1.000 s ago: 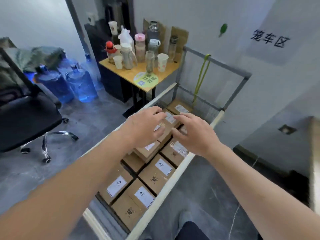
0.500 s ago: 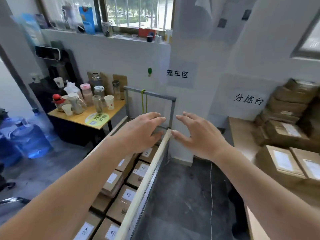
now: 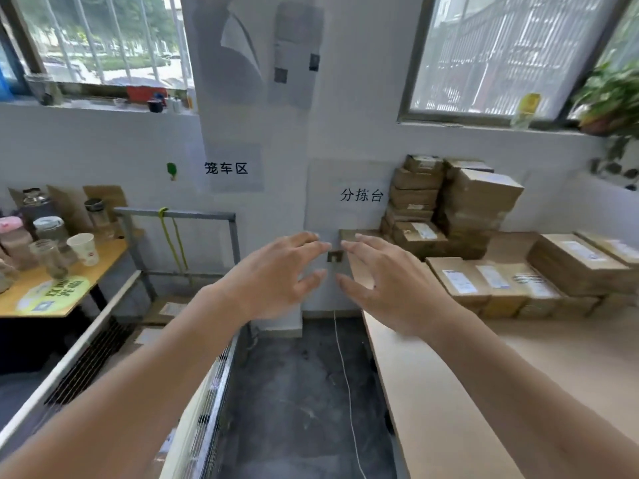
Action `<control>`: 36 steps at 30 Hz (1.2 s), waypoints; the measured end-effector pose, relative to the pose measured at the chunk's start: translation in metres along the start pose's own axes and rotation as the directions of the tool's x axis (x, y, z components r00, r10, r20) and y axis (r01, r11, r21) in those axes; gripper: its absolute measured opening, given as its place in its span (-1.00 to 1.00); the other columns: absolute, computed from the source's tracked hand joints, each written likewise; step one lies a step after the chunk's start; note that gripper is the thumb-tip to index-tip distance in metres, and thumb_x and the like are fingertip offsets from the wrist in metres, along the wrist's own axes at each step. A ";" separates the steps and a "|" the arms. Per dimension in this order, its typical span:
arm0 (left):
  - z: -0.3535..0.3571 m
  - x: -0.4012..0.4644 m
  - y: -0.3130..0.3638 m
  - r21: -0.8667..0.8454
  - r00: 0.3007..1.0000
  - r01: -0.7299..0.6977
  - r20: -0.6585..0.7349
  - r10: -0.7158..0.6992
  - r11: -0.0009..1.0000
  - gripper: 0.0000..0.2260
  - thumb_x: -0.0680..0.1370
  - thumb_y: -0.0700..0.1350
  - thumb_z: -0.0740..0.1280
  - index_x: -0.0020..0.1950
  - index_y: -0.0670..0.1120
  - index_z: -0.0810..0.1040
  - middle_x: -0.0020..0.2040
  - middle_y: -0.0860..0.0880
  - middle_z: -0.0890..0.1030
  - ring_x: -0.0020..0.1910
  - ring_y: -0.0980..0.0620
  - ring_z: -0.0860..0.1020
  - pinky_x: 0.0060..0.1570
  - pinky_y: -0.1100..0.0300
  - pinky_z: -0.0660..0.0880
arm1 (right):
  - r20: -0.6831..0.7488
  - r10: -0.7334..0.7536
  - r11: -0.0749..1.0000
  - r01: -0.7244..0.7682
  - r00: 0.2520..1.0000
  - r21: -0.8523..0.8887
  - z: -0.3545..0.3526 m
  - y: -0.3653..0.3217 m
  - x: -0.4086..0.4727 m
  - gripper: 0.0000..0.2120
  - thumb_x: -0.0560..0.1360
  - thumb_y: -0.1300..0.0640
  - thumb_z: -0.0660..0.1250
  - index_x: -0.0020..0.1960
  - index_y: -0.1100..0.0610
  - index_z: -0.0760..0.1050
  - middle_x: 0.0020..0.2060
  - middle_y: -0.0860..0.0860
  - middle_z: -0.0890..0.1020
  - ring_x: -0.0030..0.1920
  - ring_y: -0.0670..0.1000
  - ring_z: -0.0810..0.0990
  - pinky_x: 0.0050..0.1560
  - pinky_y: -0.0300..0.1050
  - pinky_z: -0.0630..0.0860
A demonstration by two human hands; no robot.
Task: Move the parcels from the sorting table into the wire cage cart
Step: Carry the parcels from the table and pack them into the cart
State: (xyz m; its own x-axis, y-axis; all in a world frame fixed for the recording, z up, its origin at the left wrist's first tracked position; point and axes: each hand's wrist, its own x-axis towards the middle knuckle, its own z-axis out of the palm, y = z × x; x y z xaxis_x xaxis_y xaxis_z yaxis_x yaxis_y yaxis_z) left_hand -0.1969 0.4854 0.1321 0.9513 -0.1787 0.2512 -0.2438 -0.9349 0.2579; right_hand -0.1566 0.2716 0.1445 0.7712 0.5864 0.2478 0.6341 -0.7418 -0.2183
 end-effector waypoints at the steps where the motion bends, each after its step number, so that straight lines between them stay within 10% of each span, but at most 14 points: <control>1: 0.002 0.004 0.006 -0.007 0.999 -0.037 0.006 0.037 0.999 -0.51 0.70 0.12 0.20 0.63 0.08 0.28 0.59 0.09 0.29 0.50 0.03 0.37 0.46 0.06 0.34 | -0.004 0.033 0.999 -0.033 0.999 0.001 -0.003 0.003 -0.008 -0.37 0.62 -0.30 0.21 0.61 -0.07 0.28 0.59 -0.05 0.33 0.51 0.03 0.38 0.44 0.01 0.35; 22: 0.052 0.019 0.170 -0.110 0.843 -0.518 0.101 0.528 0.848 -0.58 0.69 0.06 0.26 0.56 0.12 0.35 0.41 0.10 0.43 0.32 0.08 0.46 0.20 0.08 0.55 | -0.127 0.456 0.888 -0.460 0.881 -0.004 -0.053 0.050 -0.188 -0.43 0.62 -0.26 0.25 0.56 -0.07 0.35 0.48 -0.08 0.45 0.43 0.02 0.46 0.35 0.06 0.50; 36: 0.134 0.083 0.393 -0.059 0.829 -0.544 0.118 0.547 0.837 -0.57 0.70 0.06 0.22 0.57 0.11 0.32 0.44 0.05 0.38 0.35 -0.01 0.44 0.21 0.13 0.50 | -0.137 0.521 0.846 -0.531 0.843 -0.052 -0.126 0.242 -0.324 -0.41 0.63 -0.29 0.21 0.59 -0.10 0.30 0.55 -0.10 0.36 0.49 0.01 0.39 0.37 -0.01 0.41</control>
State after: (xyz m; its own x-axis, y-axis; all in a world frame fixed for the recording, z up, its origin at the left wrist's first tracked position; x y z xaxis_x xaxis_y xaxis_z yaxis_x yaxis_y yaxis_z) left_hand -0.1887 0.0618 0.1294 0.6775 -0.6955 0.2391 -0.7325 -0.6673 0.1348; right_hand -0.2601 -0.1386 0.1303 0.9724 0.0632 0.2245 0.1237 -0.9557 -0.2670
